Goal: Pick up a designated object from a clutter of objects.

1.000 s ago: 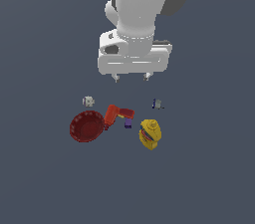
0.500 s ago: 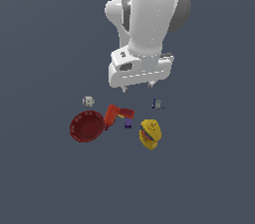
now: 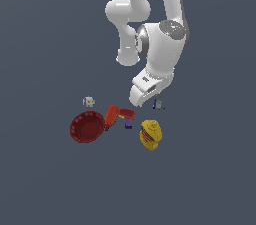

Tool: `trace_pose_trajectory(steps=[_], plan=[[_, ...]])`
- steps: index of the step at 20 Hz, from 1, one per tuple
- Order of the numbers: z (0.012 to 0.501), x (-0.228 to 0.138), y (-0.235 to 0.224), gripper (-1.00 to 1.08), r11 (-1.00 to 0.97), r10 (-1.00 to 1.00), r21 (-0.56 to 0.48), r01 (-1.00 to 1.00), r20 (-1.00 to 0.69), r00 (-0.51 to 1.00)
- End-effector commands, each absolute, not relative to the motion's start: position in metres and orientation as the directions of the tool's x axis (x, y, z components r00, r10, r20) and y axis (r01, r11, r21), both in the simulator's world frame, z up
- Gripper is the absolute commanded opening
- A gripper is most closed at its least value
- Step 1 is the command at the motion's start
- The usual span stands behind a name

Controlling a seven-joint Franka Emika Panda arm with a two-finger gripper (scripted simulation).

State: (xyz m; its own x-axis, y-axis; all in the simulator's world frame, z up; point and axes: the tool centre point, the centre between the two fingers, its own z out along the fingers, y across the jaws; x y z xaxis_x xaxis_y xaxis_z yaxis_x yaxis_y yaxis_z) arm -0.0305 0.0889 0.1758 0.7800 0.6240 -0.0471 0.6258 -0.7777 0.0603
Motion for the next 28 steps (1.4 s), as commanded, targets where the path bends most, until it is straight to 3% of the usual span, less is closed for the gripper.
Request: trace_pose_trajectory(steps=[1, 15, 28], plan=[[0.152, -0.041, 0.105, 1.0, -0.699, 0.711, 0.054, 0.713, -0.049, 0.701], [0.071, -0.102, 0.171, 1.0, -0.308, 0.951, 0.006, 0.951, -0.011, 0.308], [0.057, -0.111, 0.178, 1.0, -0.258, 0.966, 0.0, 0.966, -0.002, 0.258]])
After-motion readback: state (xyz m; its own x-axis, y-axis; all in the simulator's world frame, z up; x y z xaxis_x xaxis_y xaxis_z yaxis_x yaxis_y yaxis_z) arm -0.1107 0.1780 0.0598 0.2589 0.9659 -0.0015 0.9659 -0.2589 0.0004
